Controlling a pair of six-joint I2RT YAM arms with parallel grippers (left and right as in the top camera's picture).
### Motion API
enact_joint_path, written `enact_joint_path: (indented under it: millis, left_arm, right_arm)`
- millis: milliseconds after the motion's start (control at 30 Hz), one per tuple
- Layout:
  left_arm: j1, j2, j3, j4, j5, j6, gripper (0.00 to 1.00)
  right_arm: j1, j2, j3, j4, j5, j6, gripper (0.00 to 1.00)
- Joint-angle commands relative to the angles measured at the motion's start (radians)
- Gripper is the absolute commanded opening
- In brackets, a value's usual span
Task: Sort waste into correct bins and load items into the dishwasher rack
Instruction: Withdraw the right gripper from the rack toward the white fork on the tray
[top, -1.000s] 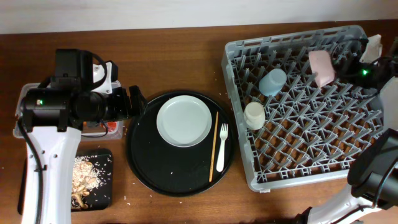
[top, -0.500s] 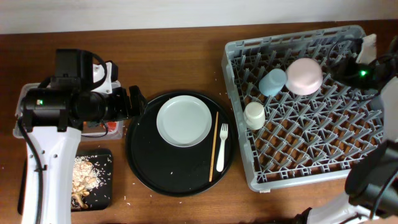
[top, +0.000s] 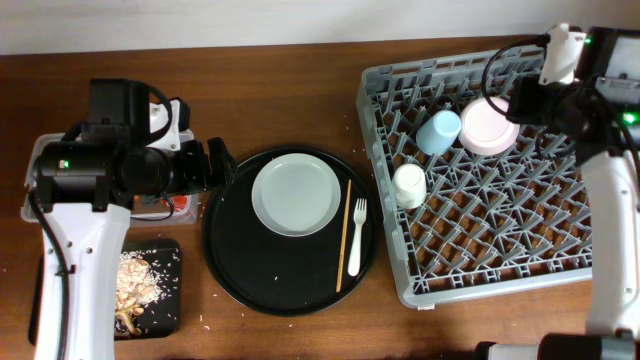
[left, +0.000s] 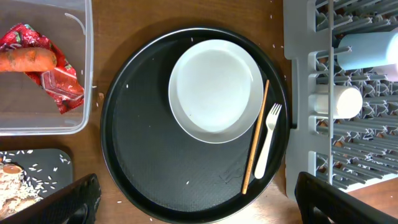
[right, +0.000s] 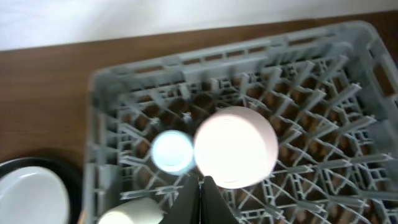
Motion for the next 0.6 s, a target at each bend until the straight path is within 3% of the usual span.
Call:
enact_joint_path:
  millis: [0,233,433,567]
  left_arm:
    - [0.003,-0.010,0.018,0.002,-0.003,0.013,0.99]
    - [0.003,-0.010,0.018,0.002,-0.003,0.013,0.99]
    - [0.003,-0.010,0.018,0.002,-0.003,0.013,0.99]
    - [0.003,-0.010,0.018,0.002,-0.003,0.013,0.99]
  right_arm:
    - [0.005,0.126,0.010,0.003,0.054,-0.019,0.04]
    - [0.003,0.363,0.010,0.024,0.272,-0.019,0.04]
    - [-0.010,0.375,0.010,0.071,0.475,-0.018,0.04]
    - [-0.015,0.375,0.010,0.069,0.467,-0.015,0.04]
